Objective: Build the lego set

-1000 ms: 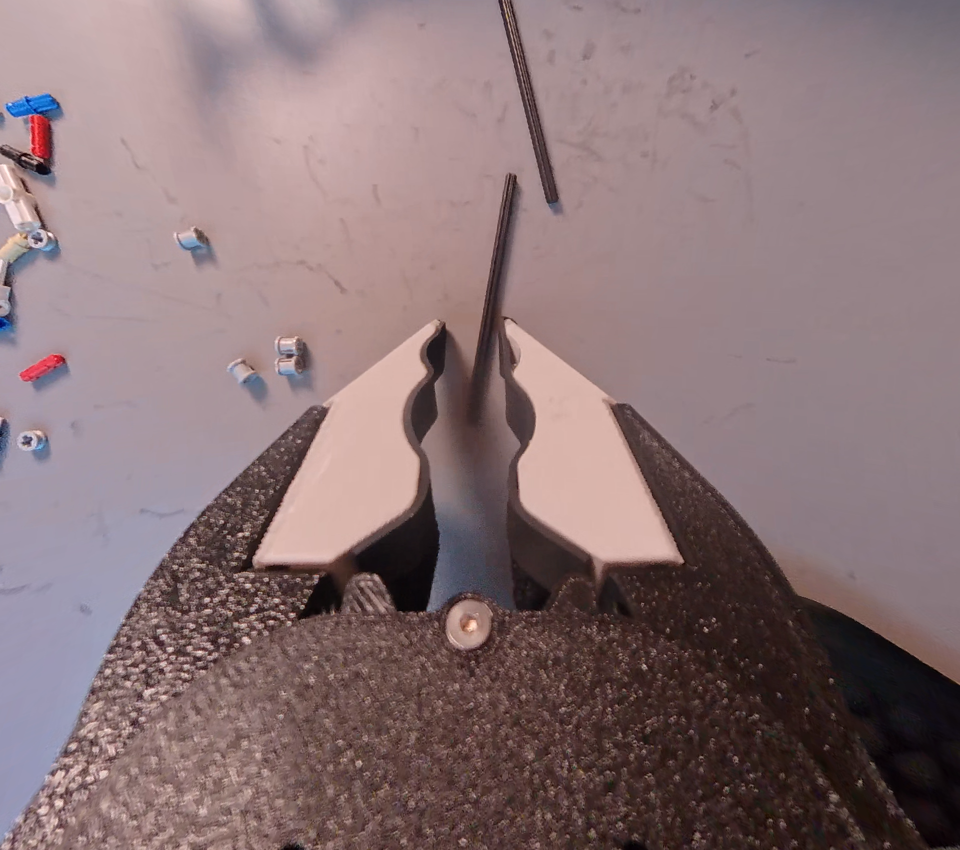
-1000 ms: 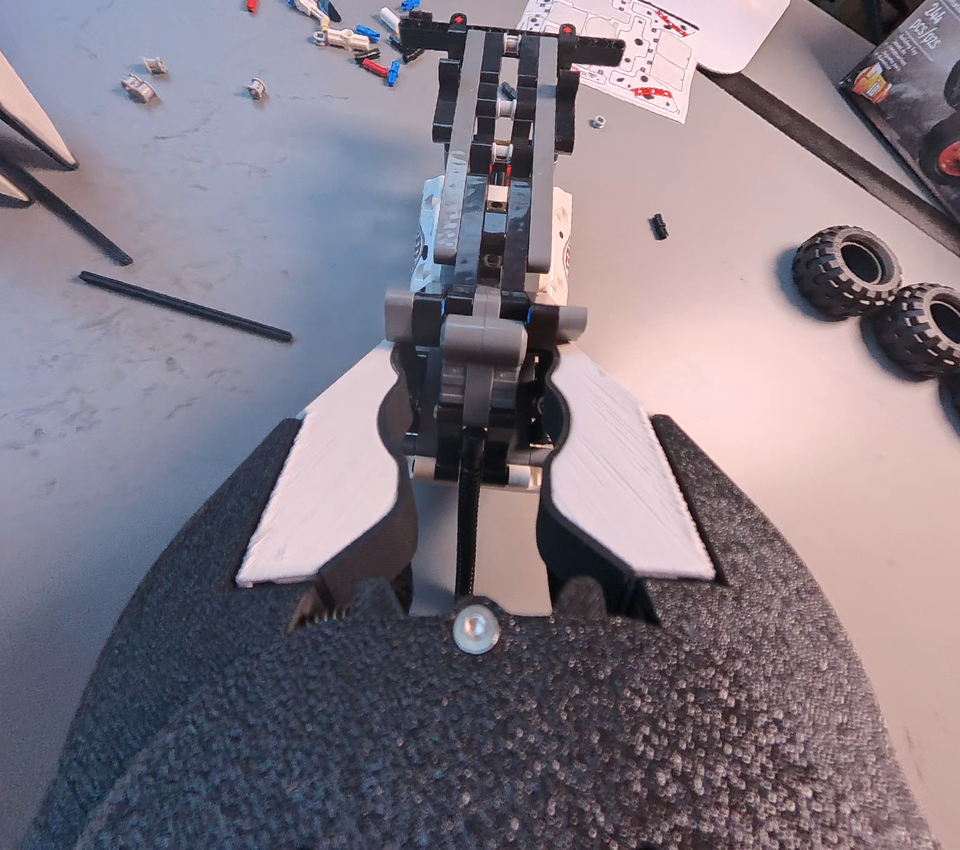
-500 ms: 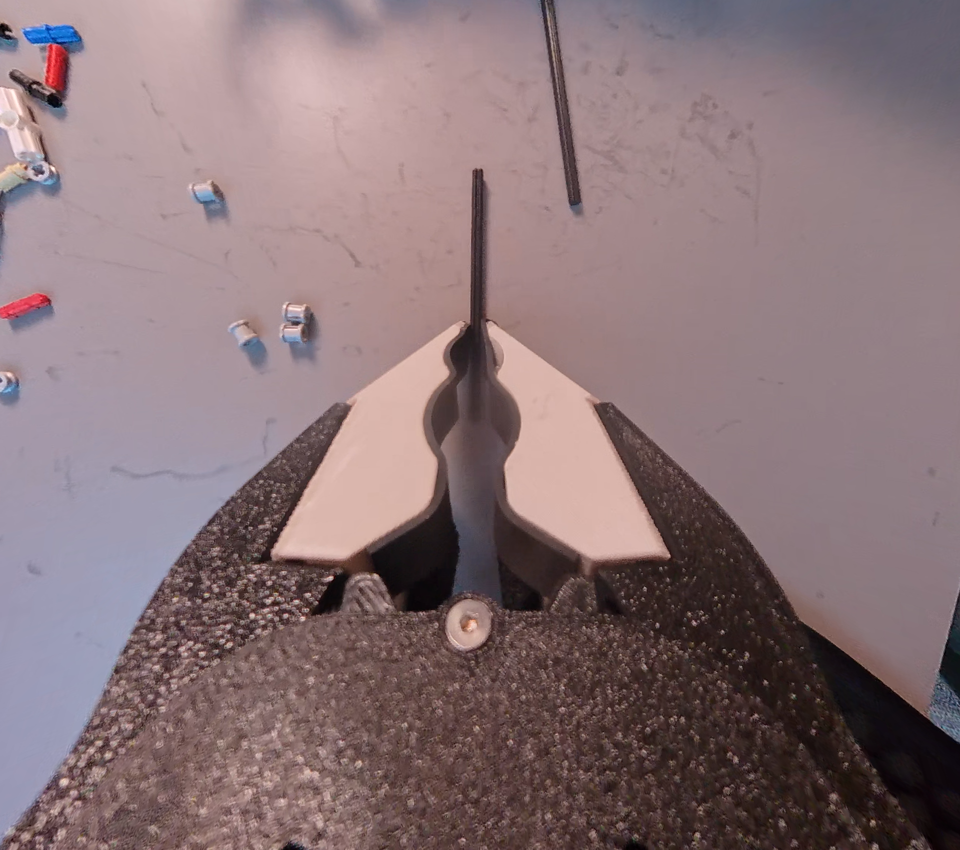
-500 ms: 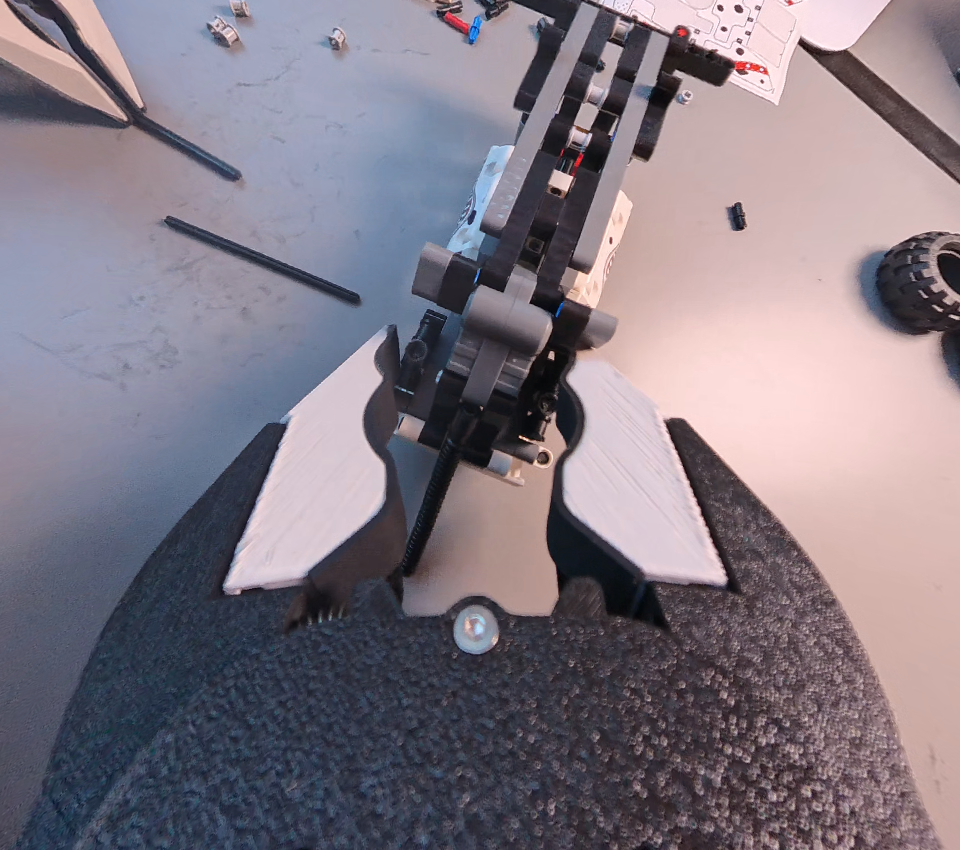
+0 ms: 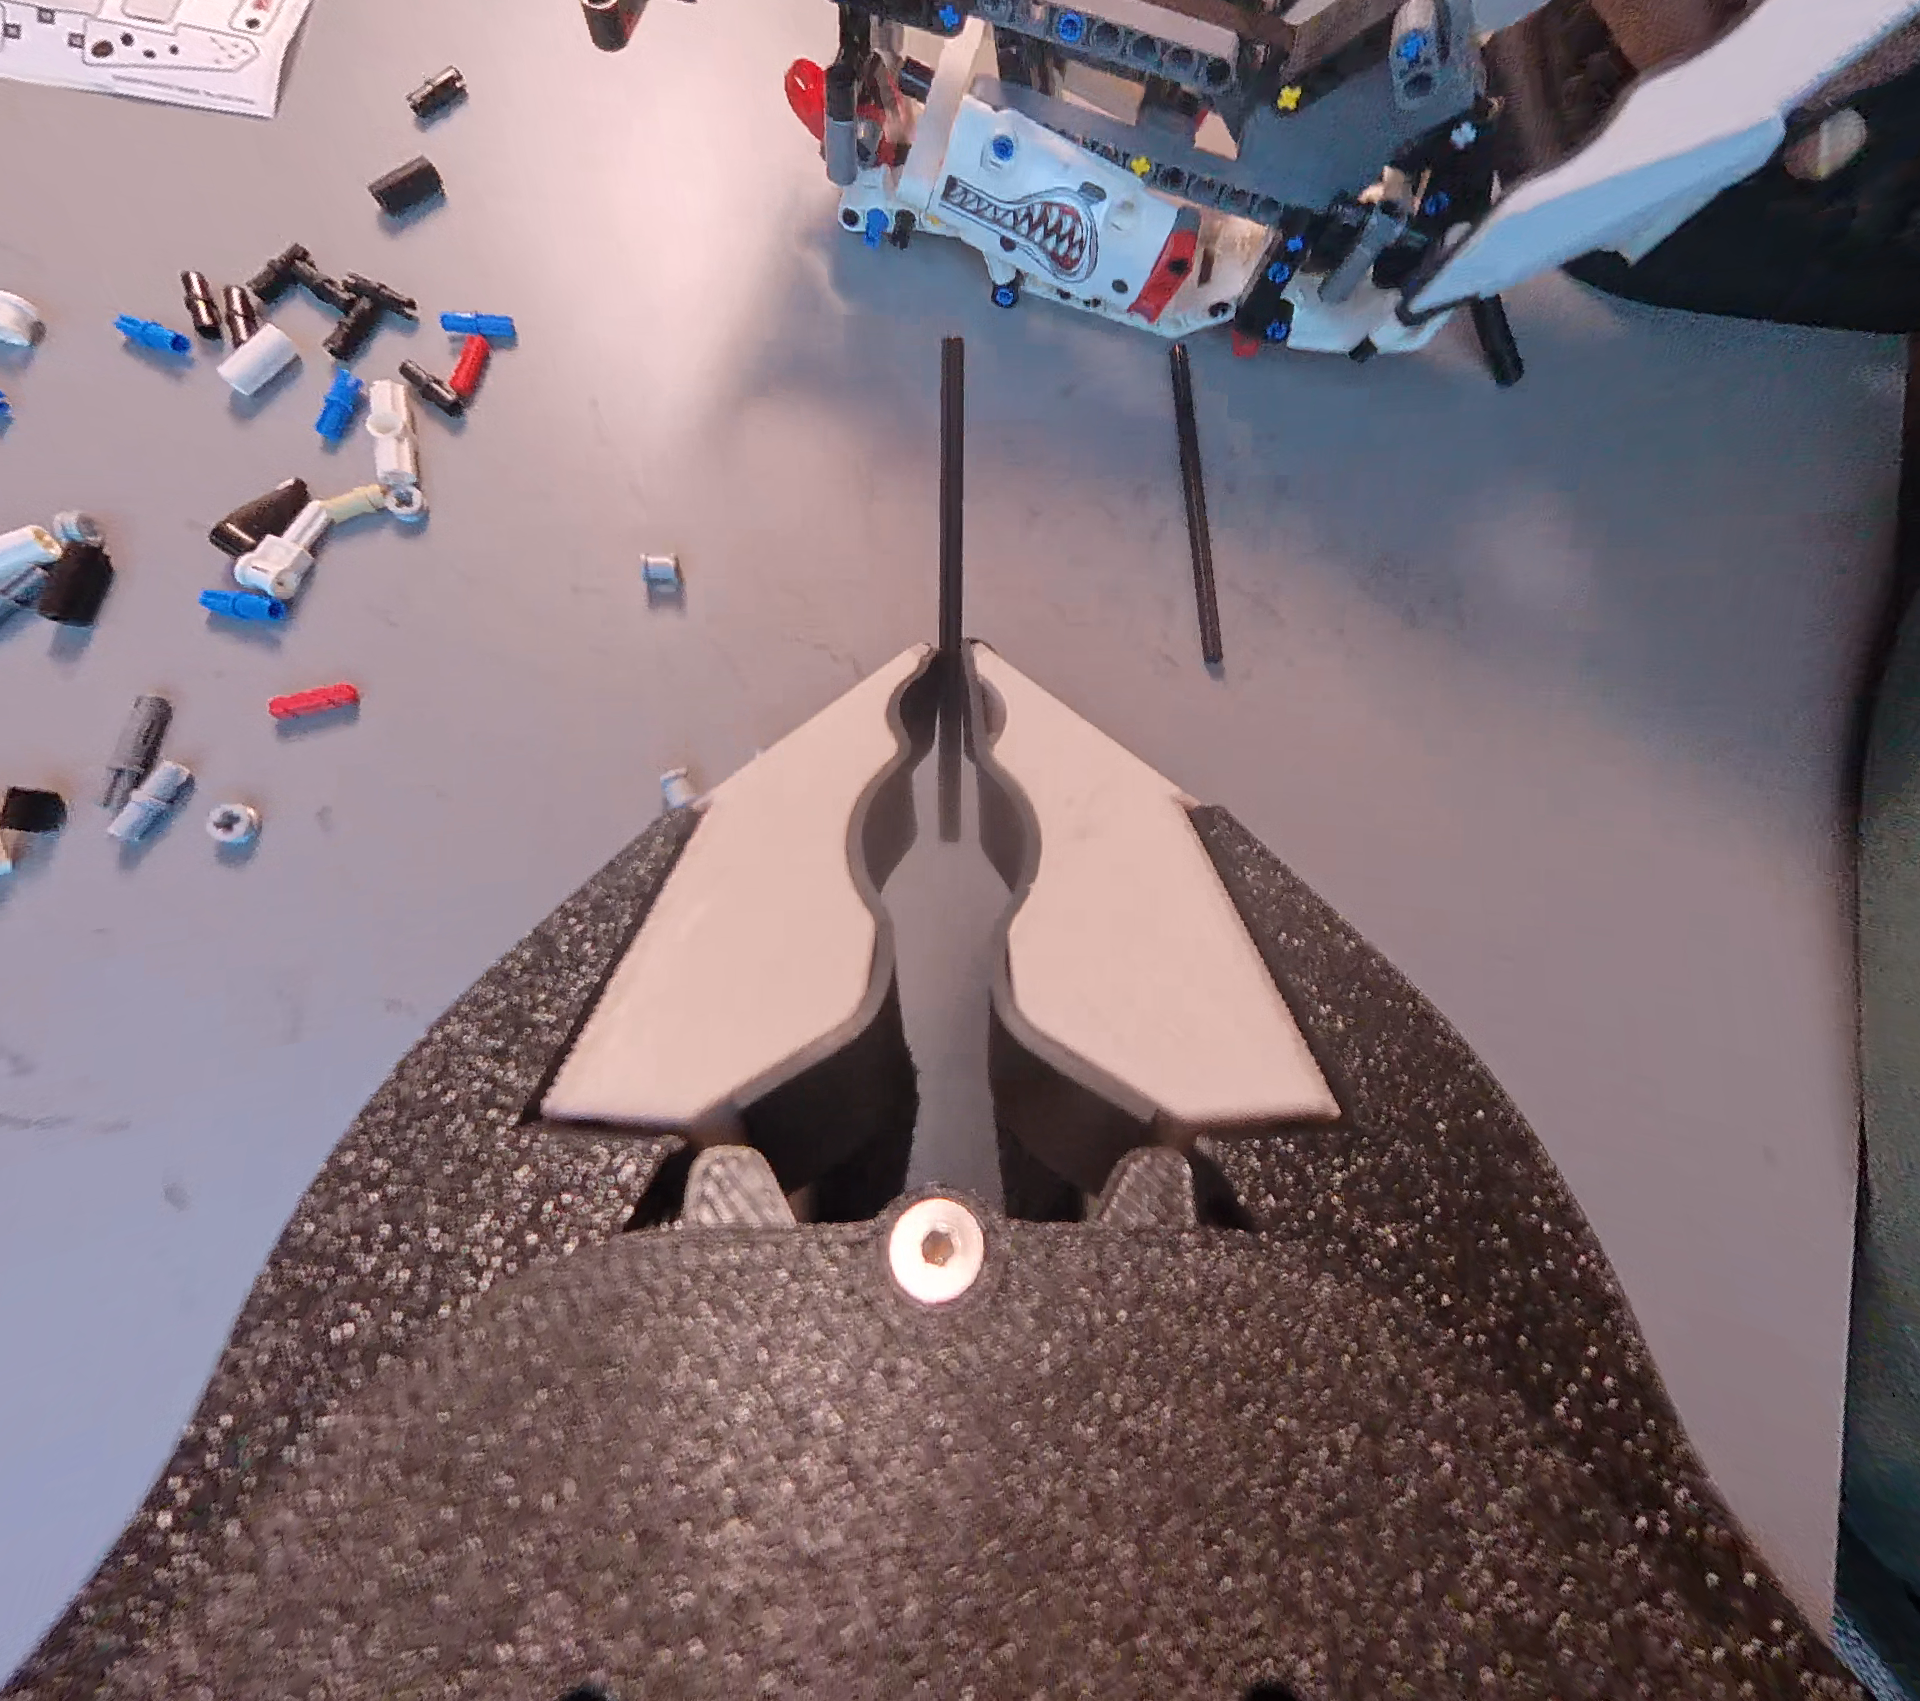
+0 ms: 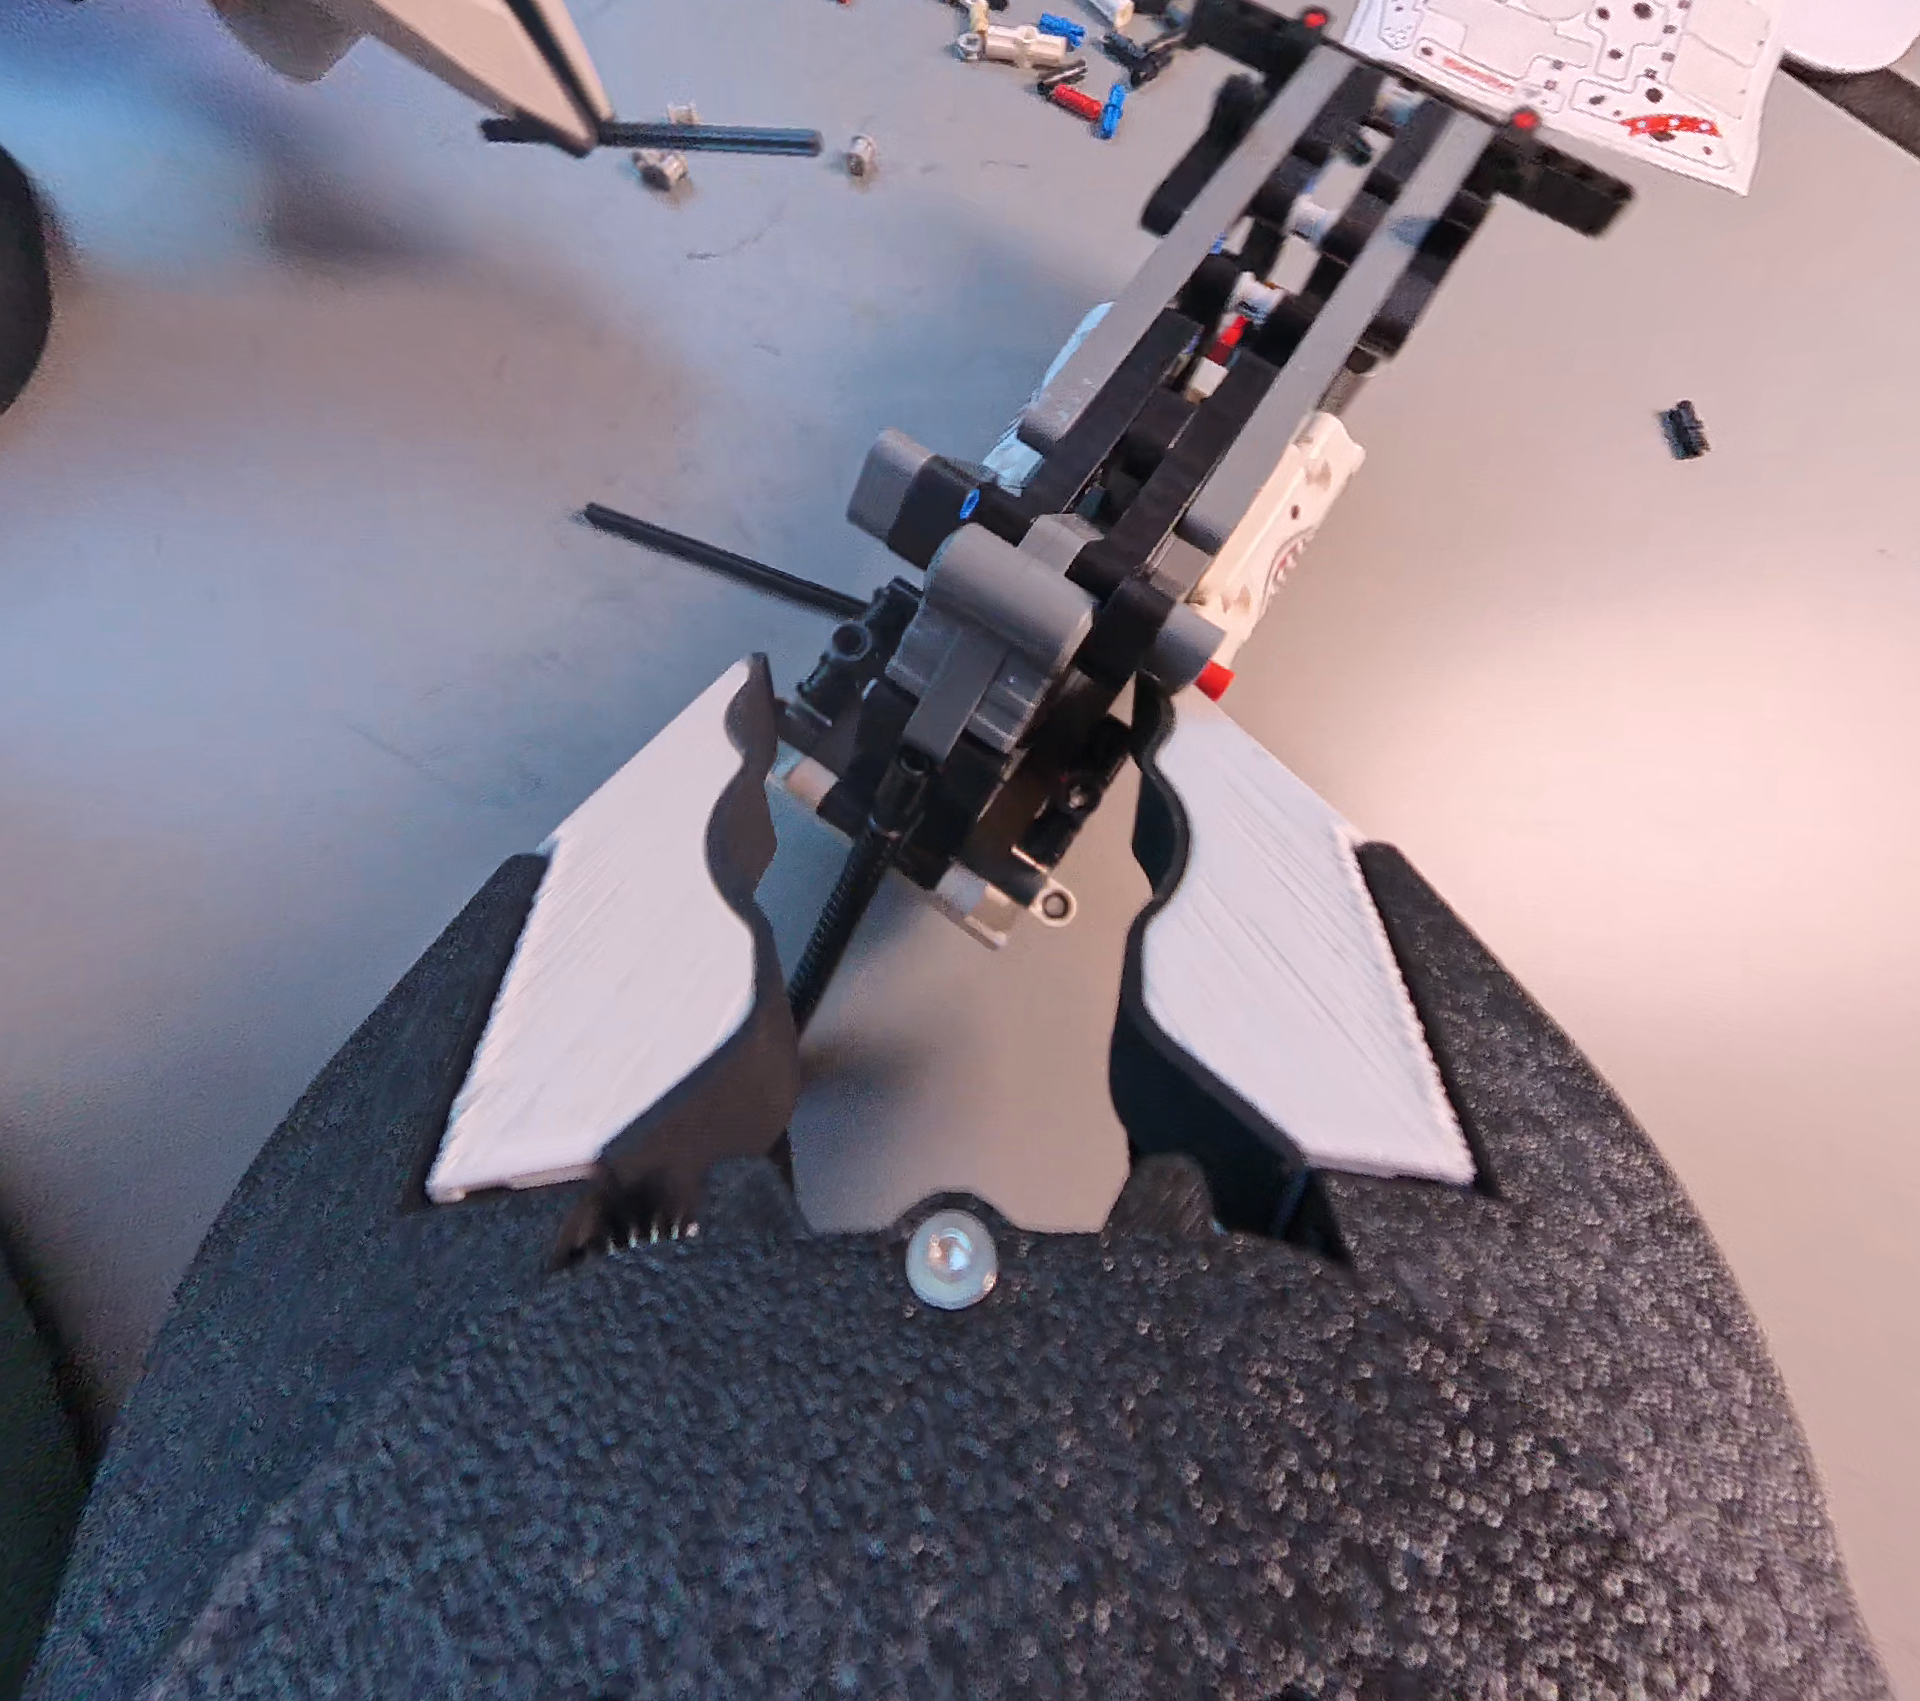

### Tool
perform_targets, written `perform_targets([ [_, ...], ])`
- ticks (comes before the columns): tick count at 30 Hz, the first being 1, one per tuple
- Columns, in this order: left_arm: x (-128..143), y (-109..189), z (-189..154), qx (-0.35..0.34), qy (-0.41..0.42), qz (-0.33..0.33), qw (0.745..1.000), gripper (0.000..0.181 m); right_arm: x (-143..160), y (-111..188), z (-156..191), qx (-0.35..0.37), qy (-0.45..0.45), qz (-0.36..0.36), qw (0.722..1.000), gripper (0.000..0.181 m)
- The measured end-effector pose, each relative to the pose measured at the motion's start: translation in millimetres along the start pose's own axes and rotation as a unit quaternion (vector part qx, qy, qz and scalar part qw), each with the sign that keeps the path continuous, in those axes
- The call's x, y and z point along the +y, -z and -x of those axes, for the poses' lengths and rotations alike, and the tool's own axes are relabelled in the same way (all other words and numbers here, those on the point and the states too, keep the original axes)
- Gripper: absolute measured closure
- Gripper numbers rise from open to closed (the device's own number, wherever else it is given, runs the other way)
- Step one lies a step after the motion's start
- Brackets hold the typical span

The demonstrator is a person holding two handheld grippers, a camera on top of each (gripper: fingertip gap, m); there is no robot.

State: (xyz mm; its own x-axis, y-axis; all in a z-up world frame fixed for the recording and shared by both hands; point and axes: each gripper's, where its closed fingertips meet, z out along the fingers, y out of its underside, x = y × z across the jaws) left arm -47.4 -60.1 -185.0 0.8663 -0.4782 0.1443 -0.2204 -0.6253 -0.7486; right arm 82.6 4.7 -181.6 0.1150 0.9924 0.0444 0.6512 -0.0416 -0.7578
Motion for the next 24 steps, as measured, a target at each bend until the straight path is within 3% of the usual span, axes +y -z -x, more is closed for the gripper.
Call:
perform_targets([
  [8, -31.6, -11.2, 5.8, 0.006, -0.044, 0.007, 0.999, 0.178, -6.2, 26.2, -13.0, -0.017, 0.043, 0.000, 0.999, 0.114],
  [13, -50.4, -19.9, 19.1, 0.007, -0.067, 0.023, 0.997, 0.178, -50.7, 48.0, -50.3, -0.021, 0.046, -0.064, 0.997, 0.121],
  [18, -71.5, -29.9, 36.6, 0.000, -0.099, 0.053, 0.994, 0.178, -92.5, 18.6, -83.3, -0.048, 0.135, -0.098, 0.985, 0.126],
  [21, -77.9, -33.8, 42.0, -0.015, -0.128, 0.076, 0.989, 0.178, -91.7, -12.4, -90.0, -0.057, 0.216, -0.086, 0.971, 0.134],
  [24, -77.4, -35.7, 43.2, -0.029, -0.156, 0.096, 0.983, 0.178, -86.3, -28.4, -84.2, -0.082, 0.208, -0.102, 0.969, 0.137],
])
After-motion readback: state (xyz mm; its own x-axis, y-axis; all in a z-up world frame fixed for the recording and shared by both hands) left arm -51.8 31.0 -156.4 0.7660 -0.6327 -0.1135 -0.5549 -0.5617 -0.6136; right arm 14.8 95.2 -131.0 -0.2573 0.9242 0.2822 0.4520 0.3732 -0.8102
